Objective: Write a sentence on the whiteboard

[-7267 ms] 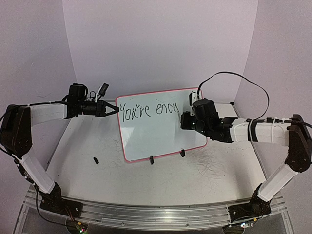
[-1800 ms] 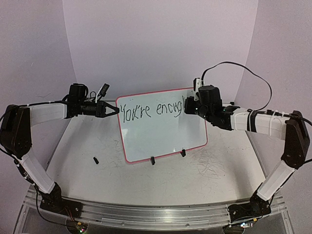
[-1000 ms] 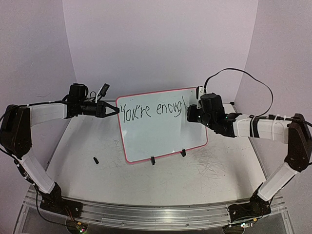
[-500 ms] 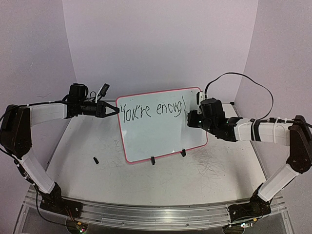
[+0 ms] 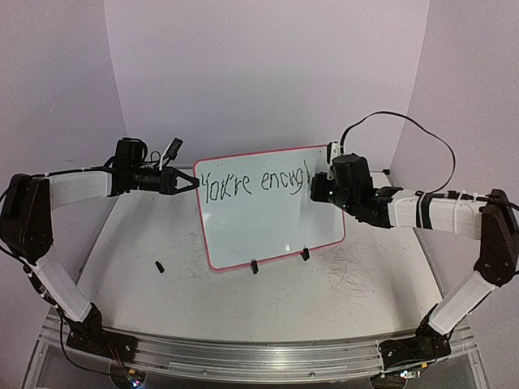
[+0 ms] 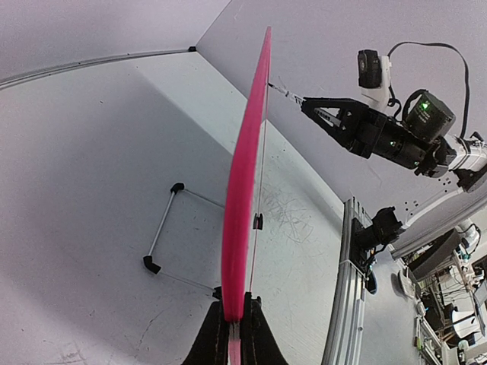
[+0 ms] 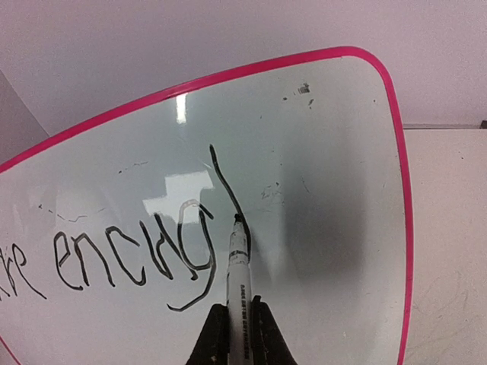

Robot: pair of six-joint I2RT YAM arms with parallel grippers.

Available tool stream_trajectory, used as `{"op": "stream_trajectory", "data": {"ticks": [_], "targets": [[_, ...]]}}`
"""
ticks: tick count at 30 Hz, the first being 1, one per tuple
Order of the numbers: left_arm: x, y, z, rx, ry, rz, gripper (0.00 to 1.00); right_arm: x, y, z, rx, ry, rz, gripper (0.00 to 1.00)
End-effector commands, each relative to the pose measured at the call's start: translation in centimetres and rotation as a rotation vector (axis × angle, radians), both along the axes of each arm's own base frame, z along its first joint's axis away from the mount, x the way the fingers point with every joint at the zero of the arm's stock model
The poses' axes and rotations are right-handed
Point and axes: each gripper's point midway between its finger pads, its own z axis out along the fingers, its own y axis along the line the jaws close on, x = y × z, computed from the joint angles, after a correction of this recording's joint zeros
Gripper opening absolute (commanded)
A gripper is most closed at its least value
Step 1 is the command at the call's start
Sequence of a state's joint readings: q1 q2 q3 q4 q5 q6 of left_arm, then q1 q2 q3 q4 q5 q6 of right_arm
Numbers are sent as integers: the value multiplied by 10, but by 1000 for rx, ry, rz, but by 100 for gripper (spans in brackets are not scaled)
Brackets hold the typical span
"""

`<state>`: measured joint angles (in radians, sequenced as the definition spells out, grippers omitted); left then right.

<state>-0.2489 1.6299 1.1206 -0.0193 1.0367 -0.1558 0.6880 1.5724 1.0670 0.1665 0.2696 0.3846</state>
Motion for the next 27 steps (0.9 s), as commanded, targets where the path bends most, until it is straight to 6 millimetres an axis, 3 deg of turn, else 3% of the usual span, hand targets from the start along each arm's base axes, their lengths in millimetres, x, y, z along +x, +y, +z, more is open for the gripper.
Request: {"op": "stream_trajectory", "data": {"ticks": [1, 17, 27], "targets": [[-8, -13, 13, 3, -40, -42, 0, 12, 4, 17, -2, -50, -23, 0], [-8, -13, 11, 5, -36, -43, 0, 14, -19, 10, -6, -39, -121, 0], [-8, -13, 11, 5, -37, -42, 0, -1, -13, -15, -19, 32, -38, 0]]}}
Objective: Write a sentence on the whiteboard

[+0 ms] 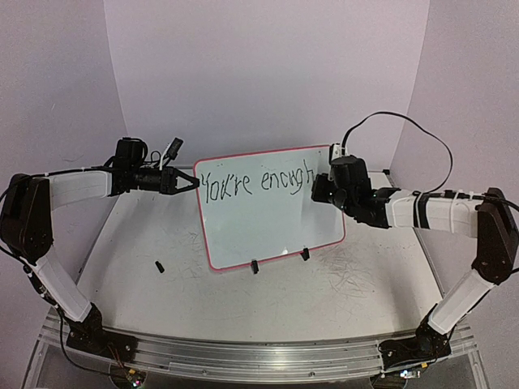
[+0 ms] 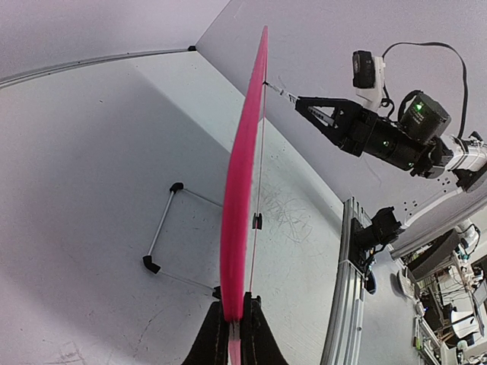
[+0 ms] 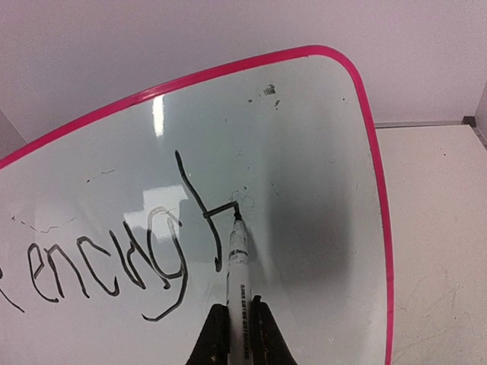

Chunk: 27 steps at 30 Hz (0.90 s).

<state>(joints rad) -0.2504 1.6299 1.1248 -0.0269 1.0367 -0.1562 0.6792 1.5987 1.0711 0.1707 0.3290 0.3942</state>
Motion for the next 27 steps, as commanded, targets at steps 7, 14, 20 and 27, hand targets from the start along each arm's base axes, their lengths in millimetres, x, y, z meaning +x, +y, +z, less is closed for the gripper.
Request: {"op": "stream_trajectory", "data": {"ticks": [7, 14, 20, 27], "targets": [[-8, -12, 10, 5, -38, -41, 0, -17, -11, -16, -12, 54, 12, 0], [-7, -12, 9, 8, -37, -37, 0, -28, -12, 44, 43, -54, 73, 0], [-6, -11, 10, 13, -42, -28, 0, -68, -27, 68, 4, -125, 180, 0], [-5, -11, 12, 17, -40, -16, 20, -86, -25, 53, 22, -54, 244, 0]]}}
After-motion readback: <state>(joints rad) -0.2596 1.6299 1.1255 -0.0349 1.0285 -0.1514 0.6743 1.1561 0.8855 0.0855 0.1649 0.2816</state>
